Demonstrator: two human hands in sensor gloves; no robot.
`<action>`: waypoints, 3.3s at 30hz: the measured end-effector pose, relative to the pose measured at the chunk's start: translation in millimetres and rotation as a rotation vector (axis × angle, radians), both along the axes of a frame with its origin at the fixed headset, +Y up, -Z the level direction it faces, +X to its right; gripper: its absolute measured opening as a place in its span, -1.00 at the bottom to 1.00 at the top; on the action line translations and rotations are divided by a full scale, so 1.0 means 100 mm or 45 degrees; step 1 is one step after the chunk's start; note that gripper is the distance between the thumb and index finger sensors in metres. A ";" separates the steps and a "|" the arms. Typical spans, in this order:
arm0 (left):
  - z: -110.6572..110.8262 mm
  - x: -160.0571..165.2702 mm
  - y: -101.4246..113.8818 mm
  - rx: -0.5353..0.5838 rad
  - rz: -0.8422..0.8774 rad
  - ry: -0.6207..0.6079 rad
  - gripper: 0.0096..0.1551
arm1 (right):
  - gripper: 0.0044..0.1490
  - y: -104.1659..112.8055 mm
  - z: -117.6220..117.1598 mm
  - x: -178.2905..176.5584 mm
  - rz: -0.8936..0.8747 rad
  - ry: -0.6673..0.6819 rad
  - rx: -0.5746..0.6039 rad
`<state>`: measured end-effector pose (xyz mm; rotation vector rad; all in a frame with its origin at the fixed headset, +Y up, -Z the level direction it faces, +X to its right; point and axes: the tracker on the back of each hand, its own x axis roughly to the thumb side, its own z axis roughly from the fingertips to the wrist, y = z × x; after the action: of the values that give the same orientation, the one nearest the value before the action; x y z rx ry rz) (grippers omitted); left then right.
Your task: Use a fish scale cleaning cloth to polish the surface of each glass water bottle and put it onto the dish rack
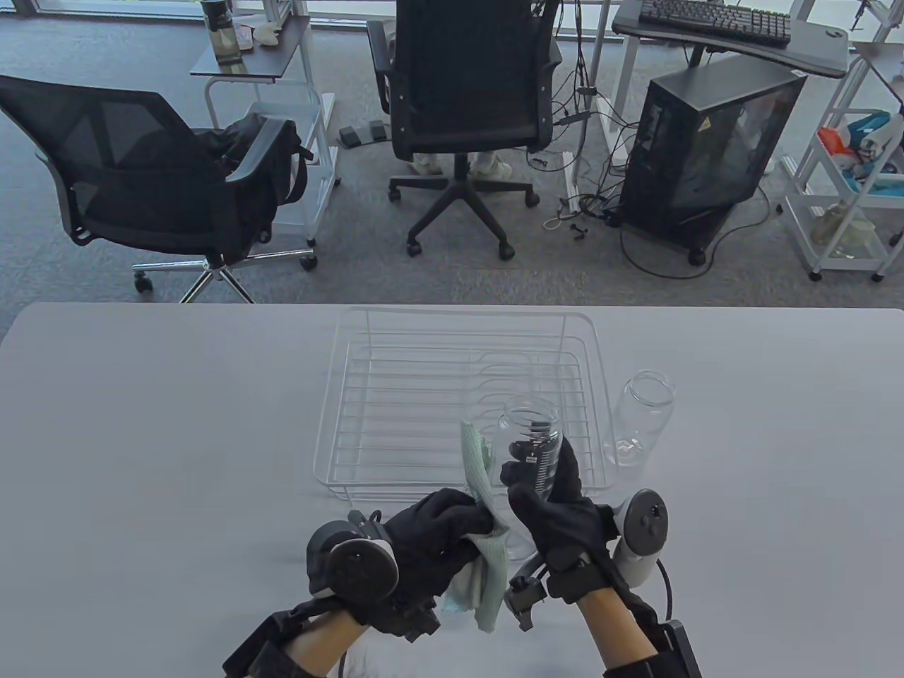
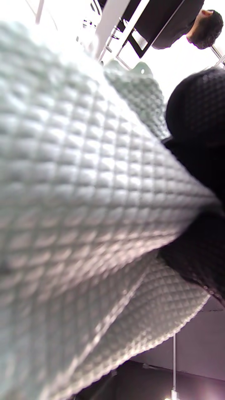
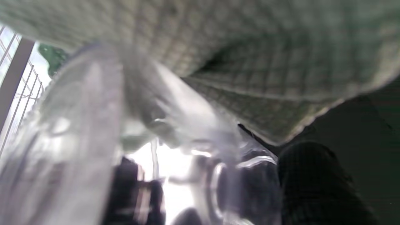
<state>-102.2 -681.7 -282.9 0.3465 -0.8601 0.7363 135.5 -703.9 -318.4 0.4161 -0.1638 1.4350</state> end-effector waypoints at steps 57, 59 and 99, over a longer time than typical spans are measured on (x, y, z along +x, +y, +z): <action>-0.23 -0.51 0.16 -0.152 0.438 0.195 -0.56 | 0.16 -0.24 -0.03 -0.38 -0.040 0.627 -0.196; -0.23 -0.50 0.16 -0.151 0.436 0.197 -0.56 | 0.18 -0.24 -0.03 -0.39 -0.050 0.607 -0.179; -0.25 -0.53 0.13 -0.143 0.423 0.217 -0.57 | 0.14 -0.24 0.01 -0.36 -0.002 0.482 -0.152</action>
<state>-154.9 -668.7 -307.8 0.4513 -0.6030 1.0431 99.8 -728.2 -317.8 0.5798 0.2259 1.3314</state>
